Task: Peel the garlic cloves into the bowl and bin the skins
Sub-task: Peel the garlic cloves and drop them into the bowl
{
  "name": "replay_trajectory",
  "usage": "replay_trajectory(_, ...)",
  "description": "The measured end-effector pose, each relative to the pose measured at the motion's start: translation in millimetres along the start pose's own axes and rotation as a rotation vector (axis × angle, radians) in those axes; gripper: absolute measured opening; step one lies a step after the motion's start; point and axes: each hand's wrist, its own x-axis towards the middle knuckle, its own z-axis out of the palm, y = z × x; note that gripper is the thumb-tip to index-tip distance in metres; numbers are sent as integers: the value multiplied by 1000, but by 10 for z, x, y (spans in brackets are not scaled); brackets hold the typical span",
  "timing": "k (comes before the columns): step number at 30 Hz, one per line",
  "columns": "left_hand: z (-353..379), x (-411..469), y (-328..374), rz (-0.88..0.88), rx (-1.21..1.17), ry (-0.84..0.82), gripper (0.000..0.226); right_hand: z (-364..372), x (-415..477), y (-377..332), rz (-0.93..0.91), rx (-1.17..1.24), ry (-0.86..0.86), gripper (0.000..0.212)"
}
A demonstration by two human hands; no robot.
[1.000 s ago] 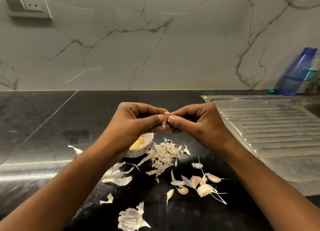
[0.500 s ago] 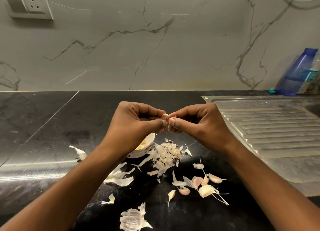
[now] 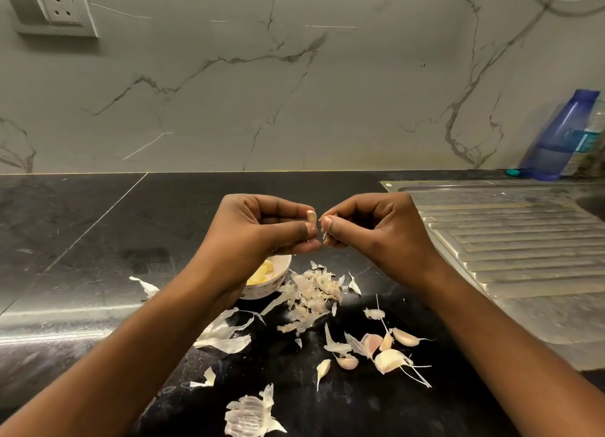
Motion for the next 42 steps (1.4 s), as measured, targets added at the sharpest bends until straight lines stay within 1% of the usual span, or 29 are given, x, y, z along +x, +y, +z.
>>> replay_trajectory(3,-3,2,32,-54,-110,-23,44,-29,2,-9,1,-2,27,5)
replay_trajectory(6,-10,12,27,-57,-118,-40,42,-65,9,-24,4,27,22,7)
replay_trajectory(9,-14,11,15,-44,-79,-34,39,-83,10,-19,13,41,-38,9)
replay_trajectory(12,-7,-1,13,-18,3,-35,34,-94,4,-19,30,46,-80,11)
replay_trajectory(16,-8,0,-18,51,200,-42,17,-83,2,-43,29,24,-102,11)
replay_trajectory(24,-18,6,-39,146,447,-37,12,-51,-9,-14,-8,-123,-150,11)
replay_trajectory(31,-25,11,-31,97,410,-62,11,-64,-12,-12,-18,-136,-171,10)
replay_trajectory(38,-28,16,-33,44,308,-80,13,-65,-4,-17,-5,-88,-127,7)
replay_trajectory(40,-23,13,-23,10,253,-86,17,-66,2,-16,-3,-79,-113,7)
replay_trajectory(42,-14,10,-13,-29,178,-96,28,-72,4,-21,-6,-75,-92,7)
